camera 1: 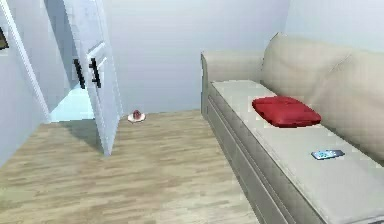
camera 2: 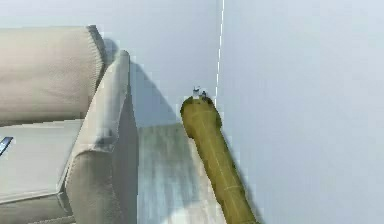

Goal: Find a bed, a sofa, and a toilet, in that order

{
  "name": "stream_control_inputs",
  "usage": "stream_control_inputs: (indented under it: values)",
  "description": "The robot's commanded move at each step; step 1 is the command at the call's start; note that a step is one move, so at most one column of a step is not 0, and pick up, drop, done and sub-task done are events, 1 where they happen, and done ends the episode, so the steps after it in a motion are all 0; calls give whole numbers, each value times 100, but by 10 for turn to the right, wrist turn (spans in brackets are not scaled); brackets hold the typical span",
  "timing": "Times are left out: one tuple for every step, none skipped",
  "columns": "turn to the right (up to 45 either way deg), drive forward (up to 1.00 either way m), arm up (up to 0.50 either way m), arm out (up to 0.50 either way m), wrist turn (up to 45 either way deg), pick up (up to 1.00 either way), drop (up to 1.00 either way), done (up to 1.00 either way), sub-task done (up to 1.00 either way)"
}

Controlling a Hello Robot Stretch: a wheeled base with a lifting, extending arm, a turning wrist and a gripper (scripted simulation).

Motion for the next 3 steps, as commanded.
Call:
stream_control_inputs:
  values:
    - [0, 45, 0, 0, 0, 0, 0, 0, 0]
    - [-450, 0, 0, 0, 0, 0, 0, 0, 0]
    - [-450, 0, 0, 0, 0, 0, 0, 0, 0]
